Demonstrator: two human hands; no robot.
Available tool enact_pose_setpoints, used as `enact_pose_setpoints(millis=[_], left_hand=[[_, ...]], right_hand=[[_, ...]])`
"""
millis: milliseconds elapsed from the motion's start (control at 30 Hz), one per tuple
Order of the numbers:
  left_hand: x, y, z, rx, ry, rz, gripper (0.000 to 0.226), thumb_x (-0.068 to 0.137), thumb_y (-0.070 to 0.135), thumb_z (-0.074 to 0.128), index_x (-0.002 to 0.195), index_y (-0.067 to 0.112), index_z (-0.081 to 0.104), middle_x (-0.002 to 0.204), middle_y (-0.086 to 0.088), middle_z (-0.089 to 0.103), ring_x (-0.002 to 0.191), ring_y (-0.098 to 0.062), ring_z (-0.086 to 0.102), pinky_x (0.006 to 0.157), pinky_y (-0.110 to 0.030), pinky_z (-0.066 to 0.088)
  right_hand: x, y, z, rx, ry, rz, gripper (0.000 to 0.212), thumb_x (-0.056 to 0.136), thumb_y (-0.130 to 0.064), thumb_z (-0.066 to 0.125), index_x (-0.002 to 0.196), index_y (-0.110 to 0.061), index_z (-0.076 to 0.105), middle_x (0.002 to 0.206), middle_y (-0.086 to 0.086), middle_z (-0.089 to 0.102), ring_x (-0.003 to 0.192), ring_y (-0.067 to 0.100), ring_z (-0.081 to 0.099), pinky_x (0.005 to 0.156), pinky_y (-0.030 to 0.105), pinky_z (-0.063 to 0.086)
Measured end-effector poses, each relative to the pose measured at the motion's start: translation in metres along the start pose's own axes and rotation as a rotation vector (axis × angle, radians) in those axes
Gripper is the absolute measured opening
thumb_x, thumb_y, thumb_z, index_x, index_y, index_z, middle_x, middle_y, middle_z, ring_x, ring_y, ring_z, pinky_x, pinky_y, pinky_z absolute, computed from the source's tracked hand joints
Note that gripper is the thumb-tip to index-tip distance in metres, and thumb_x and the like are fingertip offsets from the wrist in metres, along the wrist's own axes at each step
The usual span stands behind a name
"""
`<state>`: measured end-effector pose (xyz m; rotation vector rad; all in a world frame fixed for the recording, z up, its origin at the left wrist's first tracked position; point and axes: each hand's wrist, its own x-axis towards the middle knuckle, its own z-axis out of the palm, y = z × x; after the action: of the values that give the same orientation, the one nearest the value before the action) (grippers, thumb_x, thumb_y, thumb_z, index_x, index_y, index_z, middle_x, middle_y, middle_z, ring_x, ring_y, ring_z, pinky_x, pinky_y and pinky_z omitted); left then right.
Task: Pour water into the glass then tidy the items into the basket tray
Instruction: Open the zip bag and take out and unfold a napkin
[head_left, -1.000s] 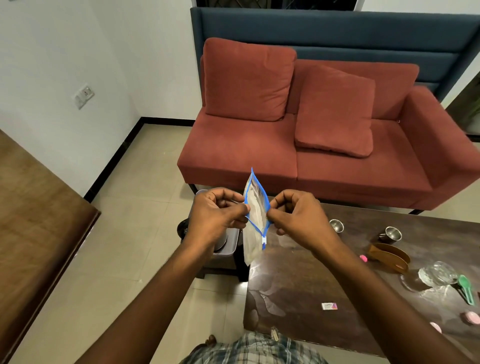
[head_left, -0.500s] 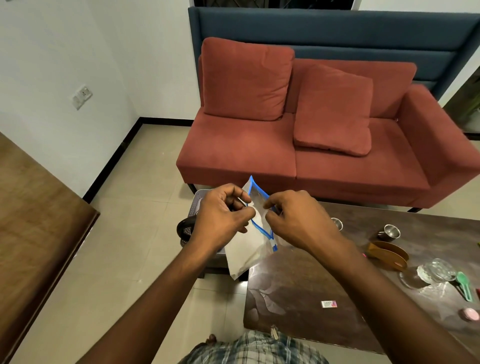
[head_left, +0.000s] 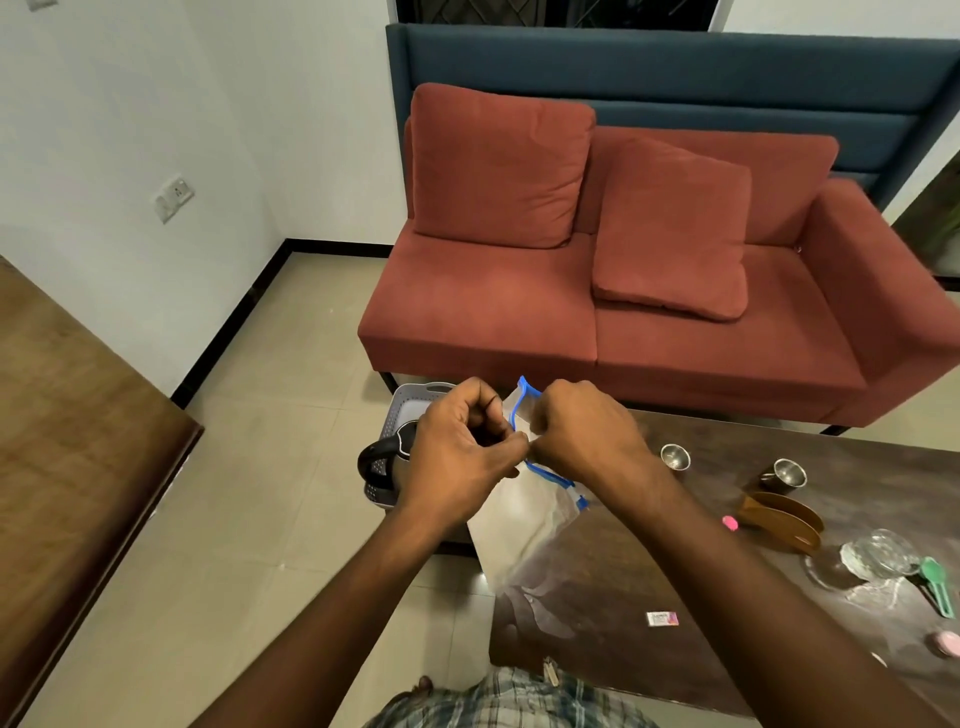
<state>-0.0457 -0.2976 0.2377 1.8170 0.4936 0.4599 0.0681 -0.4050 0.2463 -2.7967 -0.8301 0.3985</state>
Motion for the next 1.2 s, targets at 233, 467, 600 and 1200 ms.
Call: enact_pose_setpoints(millis=[233, 467, 600, 1200], left_hand=[[0.001, -0.001, -0.003, -0.001, 0.016, -0.004, 0.035, 0.078, -0.005, 0.075, 0.073, 0.015, 0.047, 0.07, -0.015, 0.067, 0.063, -0.032, 0.069, 0.063, -0.051, 0.065], [0.003, -0.004, -0.001, -0.079, 0.018, -0.091, 0.038, 0.08, -0.006, 0.076, 0.072, 0.015, 0.045, 0.063, -0.011, 0.065, 0.062, -0.032, 0.067, 0.064, -0.06, 0.062], [0.007, -0.006, -0.001, -0.075, 0.043, -0.085, 0.033, 0.076, 0.013, 0.079, 0.071, 0.02, 0.047, 0.069, -0.02, 0.069, 0.068, -0.045, 0.071, 0.066, -0.064, 0.059], [0.019, -0.008, 0.004, 0.042, 0.052, -0.114, 0.03, 0.08, 0.003, 0.077, 0.072, 0.015, 0.051, 0.076, -0.018, 0.071, 0.063, -0.029, 0.077, 0.061, -0.054, 0.064]], right_hand=[[0.002, -0.002, 0.011, -0.025, 0.04, -0.018, 0.011, 0.084, -0.028, 0.073, 0.093, -0.023, 0.069, 0.088, -0.002, 0.068, 0.079, 0.022, 0.068, 0.066, 0.033, 0.05], [0.0, -0.004, -0.004, 0.17, 0.035, -0.038, 0.011, 0.08, -0.026, 0.076, 0.089, -0.022, 0.08, 0.089, -0.001, 0.075, 0.085, 0.026, 0.07, 0.067, 0.031, 0.048], [0.002, -0.003, -0.015, 0.288, 0.057, -0.072, 0.007, 0.077, -0.025, 0.082, 0.081, -0.02, 0.079, 0.079, -0.003, 0.075, 0.081, 0.02, 0.072, 0.072, 0.036, 0.059], [0.001, 0.009, -0.054, 0.969, -0.072, 0.048, 0.013, 0.089, -0.004, 0.076, 0.077, -0.005, 0.07, 0.082, 0.018, 0.078, 0.073, 0.026, 0.077, 0.077, 0.053, 0.068]])
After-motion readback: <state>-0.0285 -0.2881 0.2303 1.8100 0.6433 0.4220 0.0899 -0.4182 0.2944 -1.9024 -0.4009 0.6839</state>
